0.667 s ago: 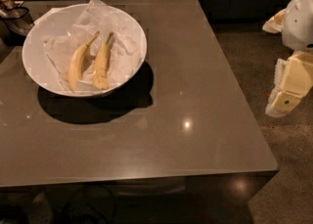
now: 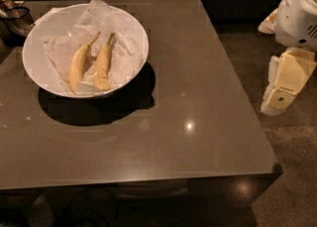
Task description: Pick banana from white bowl
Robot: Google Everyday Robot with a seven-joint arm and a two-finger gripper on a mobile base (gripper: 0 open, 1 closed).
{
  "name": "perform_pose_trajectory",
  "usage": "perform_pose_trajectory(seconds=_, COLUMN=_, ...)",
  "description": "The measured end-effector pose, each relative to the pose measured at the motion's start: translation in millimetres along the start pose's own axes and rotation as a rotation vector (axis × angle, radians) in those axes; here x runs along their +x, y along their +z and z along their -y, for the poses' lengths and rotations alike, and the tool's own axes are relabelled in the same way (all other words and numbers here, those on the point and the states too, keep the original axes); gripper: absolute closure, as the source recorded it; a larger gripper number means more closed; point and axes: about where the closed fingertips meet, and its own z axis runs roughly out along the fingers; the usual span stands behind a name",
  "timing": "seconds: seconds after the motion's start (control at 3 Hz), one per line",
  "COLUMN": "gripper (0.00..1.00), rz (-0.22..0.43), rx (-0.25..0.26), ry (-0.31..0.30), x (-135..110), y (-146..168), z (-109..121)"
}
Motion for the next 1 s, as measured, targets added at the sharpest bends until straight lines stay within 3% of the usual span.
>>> perform_pose_trajectory(seconds=0.33, gripper=0.0, rz=-0.027, rx=-0.069, ry=0.026, x=-24.5, y=16.6, z=14.6)
perform_pose_trajectory(seconds=0.67, gripper=0.0, rz=-0.039, rx=-0.126, ry=0.005, x=-59.2, y=38.7, z=30.5)
perform_pose_trajectory(seconds=1.0, gripper=0.0, rz=-0.018, rx=-0.103, ry=-0.001, x=-67.8, y=40.4, z=36.5)
